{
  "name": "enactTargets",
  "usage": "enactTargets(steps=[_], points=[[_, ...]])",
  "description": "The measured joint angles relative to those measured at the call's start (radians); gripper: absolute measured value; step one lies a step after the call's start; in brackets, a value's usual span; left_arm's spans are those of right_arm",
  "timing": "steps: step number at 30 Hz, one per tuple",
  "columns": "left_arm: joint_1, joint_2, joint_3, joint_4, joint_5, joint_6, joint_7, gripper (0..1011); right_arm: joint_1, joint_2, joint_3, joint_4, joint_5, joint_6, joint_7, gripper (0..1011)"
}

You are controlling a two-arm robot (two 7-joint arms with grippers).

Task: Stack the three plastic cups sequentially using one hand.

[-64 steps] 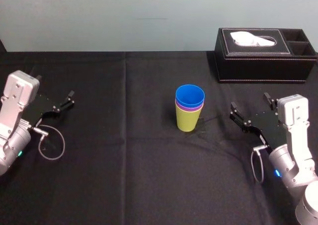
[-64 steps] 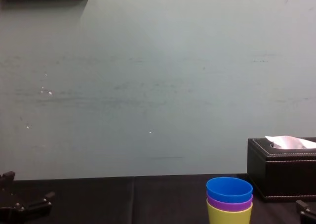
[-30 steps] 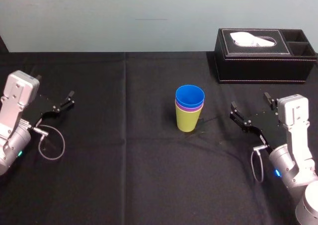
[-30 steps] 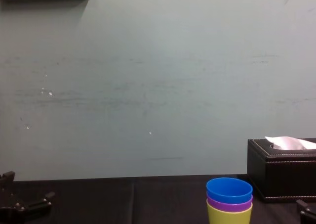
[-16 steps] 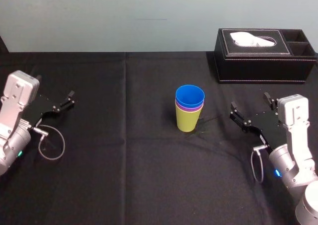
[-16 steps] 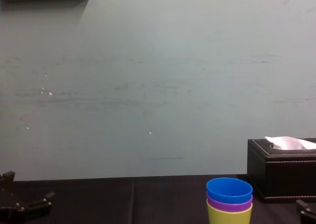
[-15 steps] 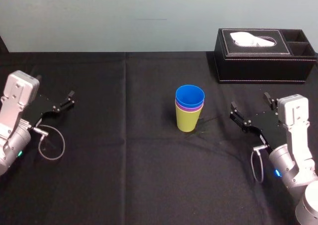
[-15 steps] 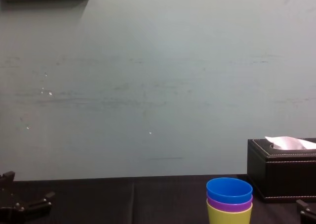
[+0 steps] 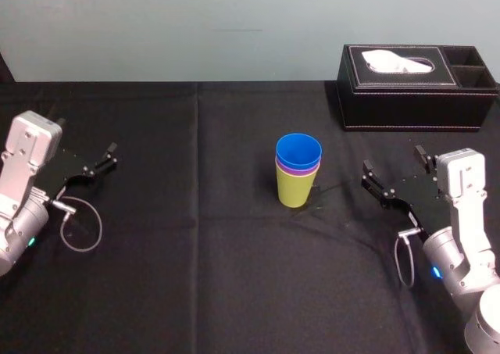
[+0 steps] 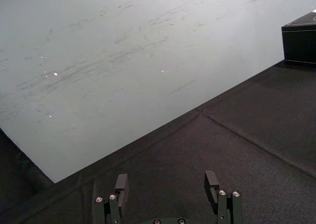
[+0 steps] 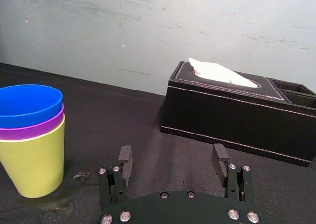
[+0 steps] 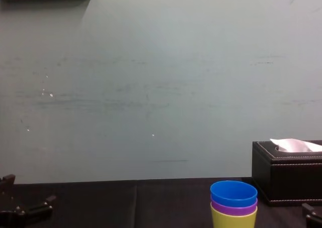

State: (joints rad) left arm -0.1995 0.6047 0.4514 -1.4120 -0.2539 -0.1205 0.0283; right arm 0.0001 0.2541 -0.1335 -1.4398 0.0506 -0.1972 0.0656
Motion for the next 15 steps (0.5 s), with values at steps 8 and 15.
enactTargets(steps=[8,15], points=[[0.000,0.000,0.000,0.000,0.000,0.000,0.000,1011,0.000,0.000,0.000,0.000,0.000,0.000,0.000,1000],[0.000,0.000,0.000,0.000,0.000,0.000,0.000,1011,0.000,0.000,0.000,0.000,0.000,0.000,0.000,1000]])
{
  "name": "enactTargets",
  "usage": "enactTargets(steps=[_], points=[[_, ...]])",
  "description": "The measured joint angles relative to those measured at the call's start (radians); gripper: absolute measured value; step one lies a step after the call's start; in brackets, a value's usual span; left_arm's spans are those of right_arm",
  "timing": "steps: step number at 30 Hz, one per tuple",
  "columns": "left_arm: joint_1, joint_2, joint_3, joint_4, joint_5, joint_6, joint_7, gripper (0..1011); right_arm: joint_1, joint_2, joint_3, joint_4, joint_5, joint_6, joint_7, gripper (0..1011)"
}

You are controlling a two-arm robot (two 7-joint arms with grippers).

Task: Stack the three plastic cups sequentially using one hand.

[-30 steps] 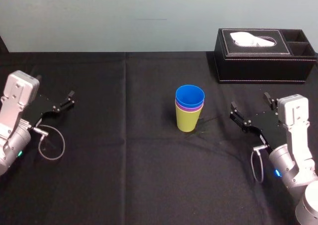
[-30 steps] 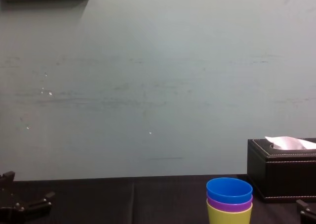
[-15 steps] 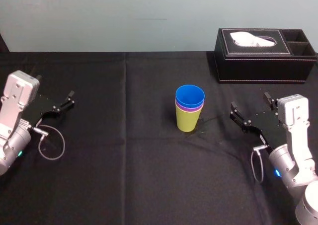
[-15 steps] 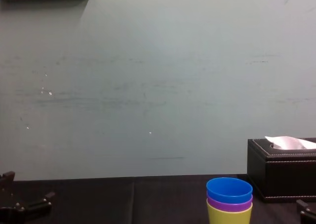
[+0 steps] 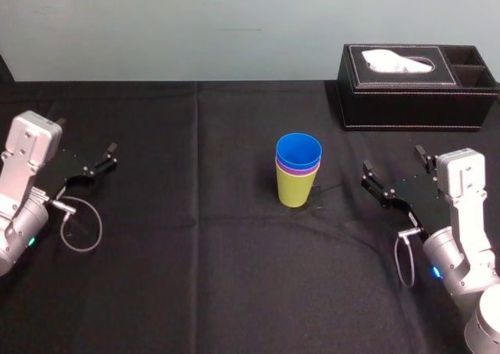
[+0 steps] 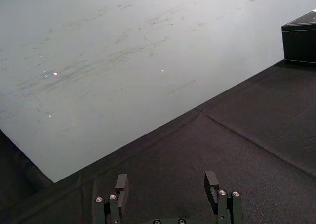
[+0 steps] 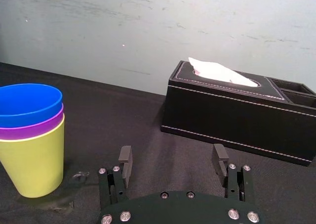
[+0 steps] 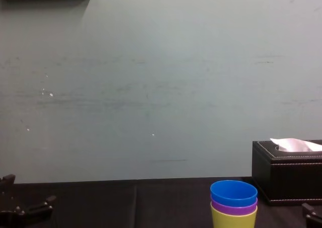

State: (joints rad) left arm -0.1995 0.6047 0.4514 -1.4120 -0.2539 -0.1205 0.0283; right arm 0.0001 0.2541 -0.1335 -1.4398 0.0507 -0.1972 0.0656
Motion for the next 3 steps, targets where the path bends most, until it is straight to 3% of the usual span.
enactTargets(steps=[3], points=[[0.000,0.000,0.000,0.000,0.000,0.000,0.000,1011,0.000,0.000,0.000,0.000,0.000,0.000,0.000,1000]])
